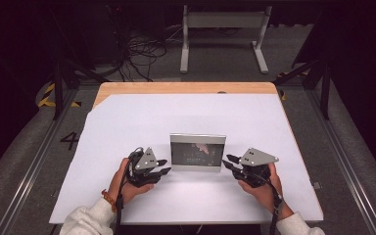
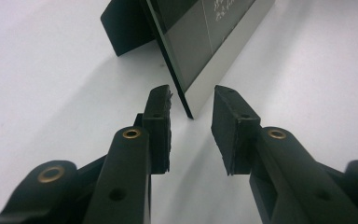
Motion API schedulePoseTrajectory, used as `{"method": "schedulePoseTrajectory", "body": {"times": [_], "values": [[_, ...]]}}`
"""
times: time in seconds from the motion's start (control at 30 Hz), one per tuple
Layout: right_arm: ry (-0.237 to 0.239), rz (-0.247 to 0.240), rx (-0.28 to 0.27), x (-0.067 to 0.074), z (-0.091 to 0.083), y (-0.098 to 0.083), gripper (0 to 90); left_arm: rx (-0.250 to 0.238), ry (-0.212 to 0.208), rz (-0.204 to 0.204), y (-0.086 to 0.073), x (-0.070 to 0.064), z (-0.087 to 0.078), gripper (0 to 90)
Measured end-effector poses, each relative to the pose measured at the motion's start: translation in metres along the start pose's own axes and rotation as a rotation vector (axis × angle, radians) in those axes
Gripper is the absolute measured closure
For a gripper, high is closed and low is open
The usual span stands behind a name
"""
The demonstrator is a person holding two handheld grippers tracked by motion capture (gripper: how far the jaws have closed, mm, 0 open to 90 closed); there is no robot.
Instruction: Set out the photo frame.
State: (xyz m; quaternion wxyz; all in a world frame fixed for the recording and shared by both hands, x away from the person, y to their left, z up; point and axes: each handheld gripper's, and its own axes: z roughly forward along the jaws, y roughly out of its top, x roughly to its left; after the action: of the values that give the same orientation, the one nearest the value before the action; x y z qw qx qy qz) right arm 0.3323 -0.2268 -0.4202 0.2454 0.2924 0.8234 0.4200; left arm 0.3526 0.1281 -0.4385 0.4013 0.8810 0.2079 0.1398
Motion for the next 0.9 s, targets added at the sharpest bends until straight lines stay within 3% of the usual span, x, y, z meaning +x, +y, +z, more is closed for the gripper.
{"method": "schedulePoseTrajectory", "body": {"times": [0.17,0.4,0.5,0.63,0.8,0.9], "values": [[-0.005,-0.018,-0.003,0.000,-0.006,0.002,74.5,-0.011,0.012,-0.004,-0.006,-0.001,-0.008,65.9],[-0.020,-0.043,0.012,0.002,-0.011,-0.002,69.0,-0.030,0.025,-0.012,-0.014,0.001,-0.020,61.5],[-0.026,-0.040,0.023,0.002,-0.011,-0.006,66.2,-0.015,0.032,-0.009,-0.019,0.001,-0.022,58.7],[-0.034,-0.041,0.031,0.002,-0.013,-0.009,61.3,-0.013,0.060,-0.005,-0.028,0.002,-0.026,52.0],[-0.030,-0.056,0.021,0.003,-0.016,-0.013,54.0,-0.023,0.091,-0.041,-0.037,0.008,-0.033,42.9],[-0.034,-0.055,0.026,0.002,-0.017,-0.016,50.8,-0.027,0.107,-0.038,-0.040,0.008,-0.036,39.3]]}}
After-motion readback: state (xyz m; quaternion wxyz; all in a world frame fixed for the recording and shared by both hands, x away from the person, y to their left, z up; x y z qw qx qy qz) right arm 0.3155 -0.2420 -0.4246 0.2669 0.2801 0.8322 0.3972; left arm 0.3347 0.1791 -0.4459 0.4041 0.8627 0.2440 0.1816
